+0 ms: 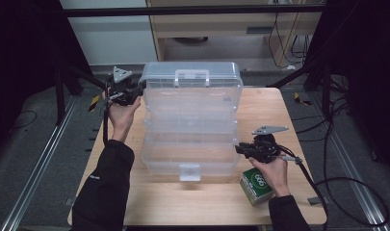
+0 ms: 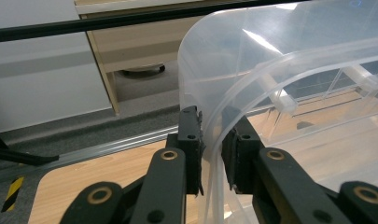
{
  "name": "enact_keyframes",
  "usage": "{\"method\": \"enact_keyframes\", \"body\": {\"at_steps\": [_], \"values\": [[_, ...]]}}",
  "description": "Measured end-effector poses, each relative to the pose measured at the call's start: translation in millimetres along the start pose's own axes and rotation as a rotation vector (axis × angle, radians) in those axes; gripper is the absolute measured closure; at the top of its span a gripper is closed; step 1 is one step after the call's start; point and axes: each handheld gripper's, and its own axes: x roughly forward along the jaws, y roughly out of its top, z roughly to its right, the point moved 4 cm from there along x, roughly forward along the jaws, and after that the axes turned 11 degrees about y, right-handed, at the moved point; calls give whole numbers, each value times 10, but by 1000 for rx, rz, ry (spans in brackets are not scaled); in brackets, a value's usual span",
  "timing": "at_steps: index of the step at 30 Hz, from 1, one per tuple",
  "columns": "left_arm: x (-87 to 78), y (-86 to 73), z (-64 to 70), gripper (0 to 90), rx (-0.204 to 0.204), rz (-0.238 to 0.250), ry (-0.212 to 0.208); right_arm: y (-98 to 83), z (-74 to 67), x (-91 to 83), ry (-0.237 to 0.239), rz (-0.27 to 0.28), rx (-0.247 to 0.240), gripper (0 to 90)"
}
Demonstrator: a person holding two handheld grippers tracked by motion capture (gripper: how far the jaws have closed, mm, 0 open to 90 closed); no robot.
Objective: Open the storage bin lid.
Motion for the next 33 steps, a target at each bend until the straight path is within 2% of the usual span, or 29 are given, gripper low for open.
{"method": "enact_keyframes", "body": {"at_steps": [5,9,19,33], "values": [[44,19,-20,781,-9,-8,-12,5,-3,2,2,-1,8,739],[74,39,-15,780,3,-13,-2,6,-3,2,2,-2,8,739],[207,67,-6,788,-17,-19,22,10,-3,4,-4,-8,1,739],[361,77,-28,790,-33,-20,17,14,2,3,2,-17,4,735]]}}
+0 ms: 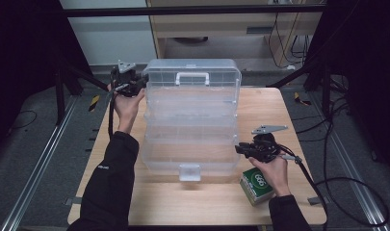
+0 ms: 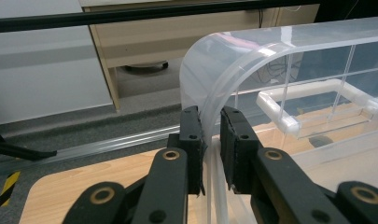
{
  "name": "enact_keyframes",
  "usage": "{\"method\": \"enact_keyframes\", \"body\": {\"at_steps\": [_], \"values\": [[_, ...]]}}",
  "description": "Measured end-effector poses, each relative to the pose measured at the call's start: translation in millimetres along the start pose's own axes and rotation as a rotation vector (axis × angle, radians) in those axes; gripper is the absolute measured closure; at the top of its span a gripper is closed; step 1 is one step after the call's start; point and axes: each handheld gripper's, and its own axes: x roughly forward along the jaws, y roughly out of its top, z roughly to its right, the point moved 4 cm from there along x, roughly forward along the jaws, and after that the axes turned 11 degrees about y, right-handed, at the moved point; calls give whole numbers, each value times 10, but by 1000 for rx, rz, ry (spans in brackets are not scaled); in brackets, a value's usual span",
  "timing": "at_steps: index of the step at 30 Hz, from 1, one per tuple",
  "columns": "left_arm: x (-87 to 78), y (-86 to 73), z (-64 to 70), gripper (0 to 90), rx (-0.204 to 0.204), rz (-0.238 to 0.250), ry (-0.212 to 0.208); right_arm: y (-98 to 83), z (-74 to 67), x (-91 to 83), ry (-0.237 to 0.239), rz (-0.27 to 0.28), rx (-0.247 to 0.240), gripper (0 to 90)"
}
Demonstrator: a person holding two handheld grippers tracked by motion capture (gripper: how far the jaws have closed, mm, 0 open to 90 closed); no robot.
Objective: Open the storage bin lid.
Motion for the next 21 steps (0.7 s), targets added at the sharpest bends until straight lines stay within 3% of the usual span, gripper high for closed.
{"method": "enact_keyframes", "body": {"at_steps": [21], "values": [[306,-7,-28,785,-15,-32,14,5,8,-1,-3,-6,-9,734]]}}
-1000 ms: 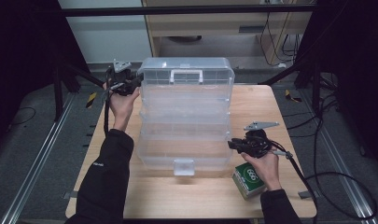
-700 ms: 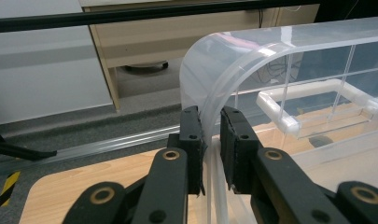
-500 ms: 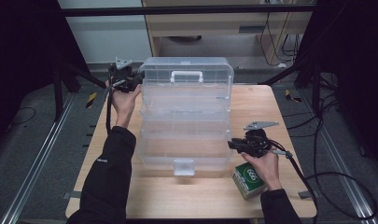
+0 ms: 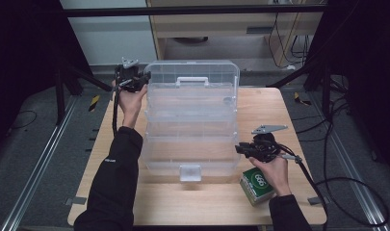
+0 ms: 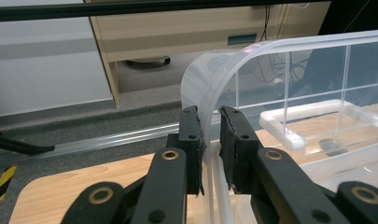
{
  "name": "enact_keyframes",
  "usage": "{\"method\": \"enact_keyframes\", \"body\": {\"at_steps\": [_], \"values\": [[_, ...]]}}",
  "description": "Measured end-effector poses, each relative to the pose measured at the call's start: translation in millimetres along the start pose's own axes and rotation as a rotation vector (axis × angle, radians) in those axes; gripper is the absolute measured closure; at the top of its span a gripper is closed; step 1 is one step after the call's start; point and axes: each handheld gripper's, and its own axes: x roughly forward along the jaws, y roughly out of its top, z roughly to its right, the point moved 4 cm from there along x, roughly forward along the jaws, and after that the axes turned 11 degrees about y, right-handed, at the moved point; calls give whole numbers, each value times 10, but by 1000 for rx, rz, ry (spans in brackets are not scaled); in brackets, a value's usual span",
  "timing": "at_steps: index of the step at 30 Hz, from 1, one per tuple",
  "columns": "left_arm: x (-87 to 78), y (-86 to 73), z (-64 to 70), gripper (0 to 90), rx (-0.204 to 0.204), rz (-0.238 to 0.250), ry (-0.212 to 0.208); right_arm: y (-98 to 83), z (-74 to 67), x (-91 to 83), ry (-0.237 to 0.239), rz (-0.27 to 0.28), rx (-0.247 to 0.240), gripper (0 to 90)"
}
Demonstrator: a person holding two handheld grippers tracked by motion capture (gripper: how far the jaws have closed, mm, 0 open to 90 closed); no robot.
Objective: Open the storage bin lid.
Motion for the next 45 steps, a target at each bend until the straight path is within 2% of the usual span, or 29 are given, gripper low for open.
{"method": "enact_keyframes", "body": {"at_steps": [12,22,30,32,34,35,37,39,40,42,45], "values": [[218,-38,-28,781,-21,-67,7,-6,19,-7,-16,-6,2,737],[302,-46,-32,781,-19,-80,7,-7,-14,-8,-11,-12,9,742],[325,-57,-38,771,-5,-80,12,-7,-18,-6,-23,-14,-16,742],[331,-55,-48,745,-4,-71,15,-8,-20,-7,-24,-15,-15,742],[306,-17,-68,698,-43,-40,-7,-5,-19,-5,-24,-14,-19,743],[283,8,-85,698,-48,-36,-12,-3,-21,-6,-22,-17,-14,743],[237,52,-109,693,-30,-44,9,2,-24,-7,-24,-24,-14,744],[172,72,-133,672,-37,-48,5,3,-28,-14,-30,-27,-2,759],[133,73,-141,660,-34,-48,9,4,-29,-12,-14,-21,1,760],[35,66,-151,642,-34,-46,-10,1,-31,-12,-17,-21,-2,760],[-144,35,-155,615,-9,-39,-31,2,-32,-12,-16,-20,-2,760]]}}
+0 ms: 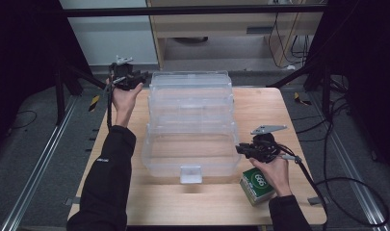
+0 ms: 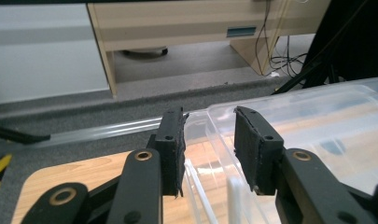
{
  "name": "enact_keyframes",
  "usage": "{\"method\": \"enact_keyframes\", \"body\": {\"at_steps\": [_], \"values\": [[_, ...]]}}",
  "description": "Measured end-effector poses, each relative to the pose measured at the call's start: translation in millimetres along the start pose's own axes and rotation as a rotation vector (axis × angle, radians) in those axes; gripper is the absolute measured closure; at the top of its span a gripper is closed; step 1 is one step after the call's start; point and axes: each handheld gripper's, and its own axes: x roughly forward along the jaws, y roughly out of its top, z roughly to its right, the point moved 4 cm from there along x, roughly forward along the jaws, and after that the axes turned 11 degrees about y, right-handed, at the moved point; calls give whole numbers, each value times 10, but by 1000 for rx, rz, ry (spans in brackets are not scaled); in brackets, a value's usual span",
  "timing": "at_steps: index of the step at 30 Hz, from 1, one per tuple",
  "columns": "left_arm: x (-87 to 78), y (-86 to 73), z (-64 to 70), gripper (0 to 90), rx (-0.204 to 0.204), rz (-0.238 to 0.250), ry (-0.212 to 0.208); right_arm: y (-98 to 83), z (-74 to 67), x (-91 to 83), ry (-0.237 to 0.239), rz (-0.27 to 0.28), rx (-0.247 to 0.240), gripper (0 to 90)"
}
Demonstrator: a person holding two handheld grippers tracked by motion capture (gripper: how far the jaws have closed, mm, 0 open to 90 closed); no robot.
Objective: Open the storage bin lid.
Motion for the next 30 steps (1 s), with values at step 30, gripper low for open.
{"method": "enact_keyframes", "body": {"at_steps": [30], "values": [[-1257,-1406,118,591,133,-128,-134,23,-2,3,-5,-21,1,757]]}}
